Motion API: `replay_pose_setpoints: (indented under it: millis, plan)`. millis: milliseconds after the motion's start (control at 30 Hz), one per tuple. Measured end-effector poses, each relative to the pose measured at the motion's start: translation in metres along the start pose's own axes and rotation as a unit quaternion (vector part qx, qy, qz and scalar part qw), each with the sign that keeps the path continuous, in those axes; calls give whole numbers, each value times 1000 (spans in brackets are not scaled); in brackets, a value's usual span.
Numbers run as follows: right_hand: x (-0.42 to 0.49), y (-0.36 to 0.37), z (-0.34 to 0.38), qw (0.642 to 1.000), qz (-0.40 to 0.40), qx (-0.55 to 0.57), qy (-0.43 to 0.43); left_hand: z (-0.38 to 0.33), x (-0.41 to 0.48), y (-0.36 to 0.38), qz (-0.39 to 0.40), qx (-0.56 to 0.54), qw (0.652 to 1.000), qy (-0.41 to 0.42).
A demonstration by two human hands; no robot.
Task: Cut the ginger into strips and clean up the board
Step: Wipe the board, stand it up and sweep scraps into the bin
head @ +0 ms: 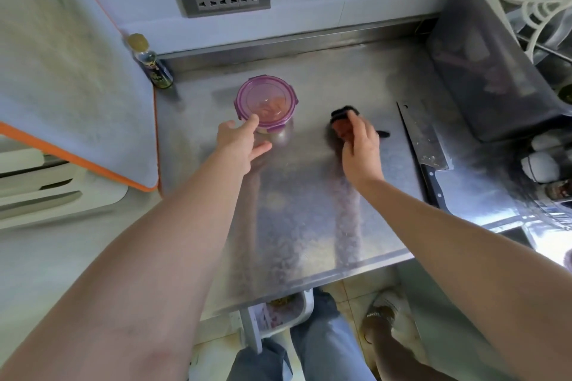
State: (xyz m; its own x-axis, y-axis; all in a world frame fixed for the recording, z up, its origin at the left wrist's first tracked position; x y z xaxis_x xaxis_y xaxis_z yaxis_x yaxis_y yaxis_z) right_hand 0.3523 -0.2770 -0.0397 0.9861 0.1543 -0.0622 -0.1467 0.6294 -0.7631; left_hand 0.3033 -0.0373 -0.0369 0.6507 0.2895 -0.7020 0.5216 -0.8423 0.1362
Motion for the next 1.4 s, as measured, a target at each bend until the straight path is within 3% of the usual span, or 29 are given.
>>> replay_pose_setpoints:
  millis: [167, 233, 333, 400, 467, 533, 600, 667, 767, 833, 867, 1133, 1400]
  plan:
    - [-22, 38, 23, 973, 176, -10, -148, -1, 0, 16, 54, -95, 994, 1]
    - [-15, 24, 22, 981, 124, 9, -149, -5, 2, 20, 84, -85, 993, 10]
    - [-1, -7, -2, 999, -33, 31, -16, -7, 1, 14, 87, 5, 996, 33]
    - [1, 7, -8, 999, 3, -1, 37, -8, 3, -7, 24, 98, 992, 80]
    - [-1, 30, 8, 998, 55, -28, -15, -12, 1, -36, -53, 246, 956, 153]
    - [-14, 54, 35, 988, 111, -21, -103, -11, -9, -59, -101, 414, 882, 202]
    - [-31, 73, 57, 968, 181, -6, -176, -7, -20, -79, -130, 493, 826, 239]
    - [-36, 76, 64, 951, 219, 6, -217, -1, -31, -95, -145, 520, 803, 253]
    - [-7, 54, 56, 983, 120, 48, -128, 10, -41, -112, -141, 538, 794, 247]
    - [1, 46, 52, 999, 27, 16, -32, 16, -47, -120, -138, 553, 784, 244]
    - [-3, 54, 57, 1000, 24, -17, -8, 19, -50, -124, -139, 558, 781, 243]
    - [4, 106, 101, 986, 129, -11, -105, 34, -56, -141, -123, 583, 772, 222]
    - [-54, 116, 122, 927, 285, 31, -242, 36, -55, -138, -114, 587, 779, 191]
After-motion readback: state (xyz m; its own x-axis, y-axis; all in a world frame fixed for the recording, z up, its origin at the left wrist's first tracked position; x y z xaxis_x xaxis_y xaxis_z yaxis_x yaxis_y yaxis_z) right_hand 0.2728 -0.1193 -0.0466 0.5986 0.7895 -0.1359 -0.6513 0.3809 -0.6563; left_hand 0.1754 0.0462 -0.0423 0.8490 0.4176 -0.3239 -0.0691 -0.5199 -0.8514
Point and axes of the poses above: each hand's wrist, its own x-axis towards the middle knuckle, its own y-axis out of the palm, z = x × y, the point moved 7 cm from there along x, towards the middle knuckle, and after that the axes turned 7 degrees about z, right-handed, at the moved point
